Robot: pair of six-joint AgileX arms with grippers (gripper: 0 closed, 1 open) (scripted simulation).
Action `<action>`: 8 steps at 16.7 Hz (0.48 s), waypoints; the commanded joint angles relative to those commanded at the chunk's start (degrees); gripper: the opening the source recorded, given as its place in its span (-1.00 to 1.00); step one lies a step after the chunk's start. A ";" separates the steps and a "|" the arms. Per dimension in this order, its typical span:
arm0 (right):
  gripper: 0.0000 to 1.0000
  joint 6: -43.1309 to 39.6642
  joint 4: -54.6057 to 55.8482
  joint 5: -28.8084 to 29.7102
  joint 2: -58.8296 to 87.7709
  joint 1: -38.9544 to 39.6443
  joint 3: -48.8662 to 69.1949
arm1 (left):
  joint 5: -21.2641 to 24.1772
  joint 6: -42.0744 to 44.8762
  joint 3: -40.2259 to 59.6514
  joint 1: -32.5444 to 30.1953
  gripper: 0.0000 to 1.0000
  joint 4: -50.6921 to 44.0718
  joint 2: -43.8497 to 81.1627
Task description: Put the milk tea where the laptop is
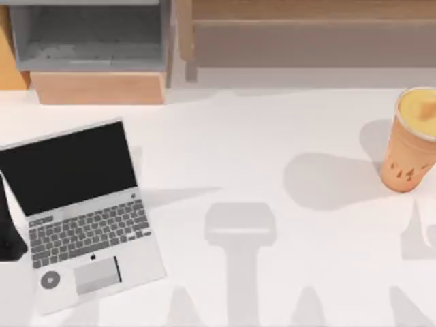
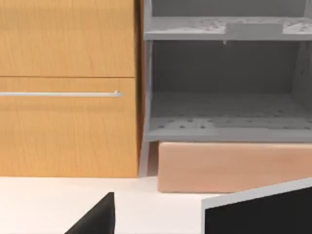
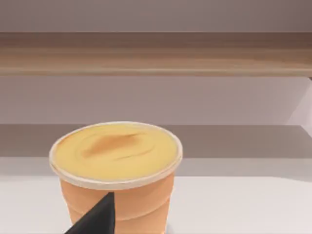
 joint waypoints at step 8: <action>1.00 0.98 12.31 4.27 12.91 3.91 1.02 | 0.00 0.00 0.00 0.00 1.00 0.00 0.00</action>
